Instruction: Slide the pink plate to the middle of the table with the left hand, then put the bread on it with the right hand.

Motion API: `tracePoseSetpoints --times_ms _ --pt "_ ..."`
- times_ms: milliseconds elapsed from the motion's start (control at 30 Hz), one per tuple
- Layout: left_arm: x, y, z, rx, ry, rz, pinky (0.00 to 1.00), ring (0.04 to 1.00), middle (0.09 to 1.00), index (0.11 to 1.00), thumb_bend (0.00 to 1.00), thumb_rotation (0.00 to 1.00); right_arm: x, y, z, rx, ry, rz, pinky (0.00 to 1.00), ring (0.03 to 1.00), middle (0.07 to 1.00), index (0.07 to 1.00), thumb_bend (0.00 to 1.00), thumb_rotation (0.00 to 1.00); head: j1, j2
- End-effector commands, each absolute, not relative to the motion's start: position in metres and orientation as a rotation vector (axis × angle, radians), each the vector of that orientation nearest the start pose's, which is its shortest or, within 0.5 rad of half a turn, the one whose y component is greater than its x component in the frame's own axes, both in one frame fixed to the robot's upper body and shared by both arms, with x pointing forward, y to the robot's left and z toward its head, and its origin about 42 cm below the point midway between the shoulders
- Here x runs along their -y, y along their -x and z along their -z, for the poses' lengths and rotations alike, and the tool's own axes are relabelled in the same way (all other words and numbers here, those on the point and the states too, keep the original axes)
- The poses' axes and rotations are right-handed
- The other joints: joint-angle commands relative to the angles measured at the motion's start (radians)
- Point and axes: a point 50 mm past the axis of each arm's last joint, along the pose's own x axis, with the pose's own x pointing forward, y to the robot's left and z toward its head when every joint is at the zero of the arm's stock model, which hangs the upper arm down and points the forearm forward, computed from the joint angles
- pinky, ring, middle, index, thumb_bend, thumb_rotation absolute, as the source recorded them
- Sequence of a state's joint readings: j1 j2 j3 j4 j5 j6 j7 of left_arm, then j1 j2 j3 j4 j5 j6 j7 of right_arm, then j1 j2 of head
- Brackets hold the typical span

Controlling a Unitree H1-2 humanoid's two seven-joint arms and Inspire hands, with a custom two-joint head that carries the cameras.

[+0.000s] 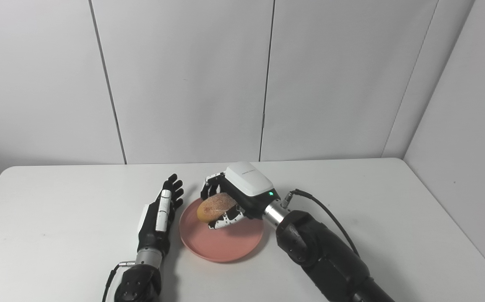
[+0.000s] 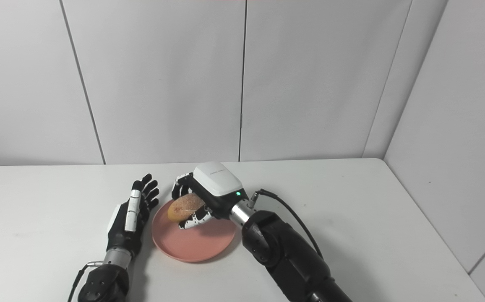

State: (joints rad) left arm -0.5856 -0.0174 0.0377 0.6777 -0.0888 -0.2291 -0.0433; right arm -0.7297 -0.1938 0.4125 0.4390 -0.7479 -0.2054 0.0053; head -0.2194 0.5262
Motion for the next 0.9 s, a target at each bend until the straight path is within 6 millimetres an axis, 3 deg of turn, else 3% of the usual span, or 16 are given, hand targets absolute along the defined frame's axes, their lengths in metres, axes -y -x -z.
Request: tracePoseSetpoints --times_ms 0,400,667,733,867 --pt "-0.149 -0.458 -0.146 0.159 0.100 0.159 0.93 0.932 0.933 0.906 0.78 1.00 0.109 -0.472 -0.257 0.678 1.115 -0.423 0.25 0.403 0.512 0.488 0.51 0.00 0.004 0.004" --pt "-0.145 -0.454 -0.146 0.151 0.108 0.169 0.94 0.938 0.939 0.910 0.78 1.00 0.111 -0.475 -0.242 0.633 1.157 -0.455 0.22 0.403 0.511 0.489 0.51 0.00 0.010 0.002" --pt "-0.145 -0.452 -0.146 0.146 0.115 0.177 0.95 0.940 0.938 0.911 0.79 1.00 0.118 -0.477 -0.236 0.585 1.172 -0.473 0.28 0.409 0.528 0.493 0.51 0.00 0.009 0.006" --pt "-0.144 -0.452 -0.146 0.147 0.120 0.178 0.95 0.940 0.937 0.911 0.78 1.00 0.119 -0.477 -0.234 0.577 1.173 -0.481 0.31 0.387 0.494 0.550 0.51 0.00 0.009 0.006" --pt "-0.144 -0.451 -0.147 0.145 0.118 0.178 0.95 0.939 0.938 0.913 0.78 1.00 0.121 -0.477 -0.231 0.558 1.171 -0.492 0.32 0.381 0.486 0.566 0.50 0.00 0.010 0.009"
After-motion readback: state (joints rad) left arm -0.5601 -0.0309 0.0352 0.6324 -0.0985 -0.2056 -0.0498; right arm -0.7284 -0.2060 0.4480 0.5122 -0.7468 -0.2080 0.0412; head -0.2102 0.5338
